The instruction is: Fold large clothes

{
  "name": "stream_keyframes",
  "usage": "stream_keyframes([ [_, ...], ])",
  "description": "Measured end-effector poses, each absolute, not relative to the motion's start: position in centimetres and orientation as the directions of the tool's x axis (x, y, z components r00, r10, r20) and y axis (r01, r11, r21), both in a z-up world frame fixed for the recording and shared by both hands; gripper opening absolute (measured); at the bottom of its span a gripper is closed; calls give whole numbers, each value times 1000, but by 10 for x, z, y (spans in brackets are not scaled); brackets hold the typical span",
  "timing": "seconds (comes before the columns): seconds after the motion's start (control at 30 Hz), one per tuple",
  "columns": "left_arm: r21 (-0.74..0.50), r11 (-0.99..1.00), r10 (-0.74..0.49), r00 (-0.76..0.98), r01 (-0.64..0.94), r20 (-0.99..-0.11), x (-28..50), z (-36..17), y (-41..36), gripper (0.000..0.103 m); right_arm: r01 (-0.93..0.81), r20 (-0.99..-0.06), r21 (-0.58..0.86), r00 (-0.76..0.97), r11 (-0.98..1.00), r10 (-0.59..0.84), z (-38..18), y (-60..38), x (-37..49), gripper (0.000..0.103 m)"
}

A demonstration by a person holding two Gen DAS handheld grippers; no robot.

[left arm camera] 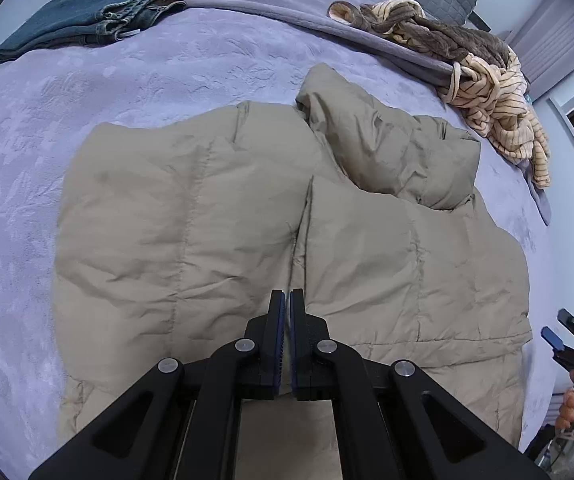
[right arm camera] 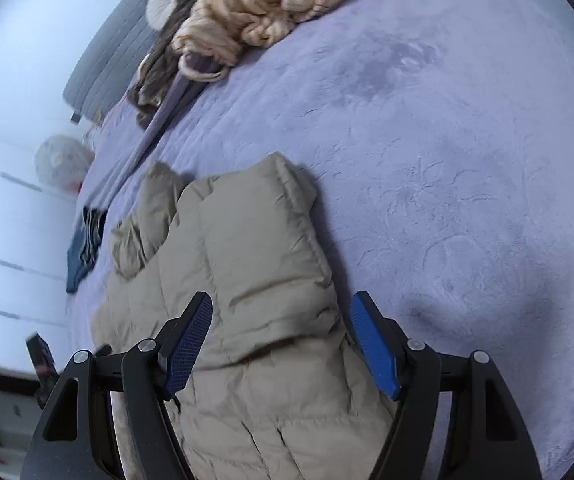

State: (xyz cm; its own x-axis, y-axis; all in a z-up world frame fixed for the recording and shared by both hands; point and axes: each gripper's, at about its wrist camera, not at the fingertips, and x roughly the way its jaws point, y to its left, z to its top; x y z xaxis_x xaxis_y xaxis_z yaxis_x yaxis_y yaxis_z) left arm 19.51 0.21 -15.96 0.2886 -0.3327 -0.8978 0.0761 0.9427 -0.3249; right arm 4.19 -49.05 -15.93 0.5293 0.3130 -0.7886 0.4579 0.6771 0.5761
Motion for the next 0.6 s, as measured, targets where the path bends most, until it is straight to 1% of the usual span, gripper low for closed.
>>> stream_keyframes([
  [0.1, -321, 942, -334, 291, 95, -896, 196, -157, -10, 3, 518, -732, 678, 547, 522, 407, -198, -511, 64, 75],
  [0.13, -315, 944, -331, 289, 102, -898, 196, -157, -12, 3, 534, -698, 716, 556, 450, 451, -213, -514, 70, 67],
  [0.17, -307, 945, -326, 289, 108, -900, 196, -155, -14, 3, 544, -666, 745, 565, 386, 487, -226, -513, 75, 55],
  [0.2, -301, 947, -322, 292, 114, -901, 196, -154, -16, 3, 545, -650, 757, 565, 361, 509, -233, -509, 80, 36],
  [0.23, -297, 948, -319, 296, 119, -900, 195, -152, -16, 3, 532, -645, 760, 555, 372, 525, -235, -502, 86, 34],
  [0.3, -292, 948, -317, 306, 126, -897, 195, -149, -16, 3, 478, -644, 764, 539, 432, 542, -230, -486, 96, 33],
  [0.33, -295, 946, -322, 311, 132, -894, 195, -148, -15, 3, 447, -660, 752, 517, 485, 545, -226, -476, 101, 33],
  [0.43, -294, 945, -326, 322, 146, -889, 197, -144, -17, 3, 415, -776, 622, 437, 664, 454, -218, -460, 114, 33],
  [0.47, -292, 945, -326, 328, 150, -886, 198, -142, -19, 3, 423, -797, 595, 423, 683, 432, -218, -459, 115, 35],
  [0.5, -293, 943, -329, 334, 155, -883, 199, -140, -21, 3, 439, -809, 578, 418, 688, 414, -215, -461, 115, 39],
  [0.53, -298, 940, -338, 340, 164, -878, 201, -137, -22, 3, 453, -821, 560, 417, 694, 390, -210, -463, 114, 47],
  [0.6, -303, 935, -350, 344, 183, -872, 207, -133, -27, 3, 468, -855, 491, 420, 734, 304, -194, -465, 109, 49],
])
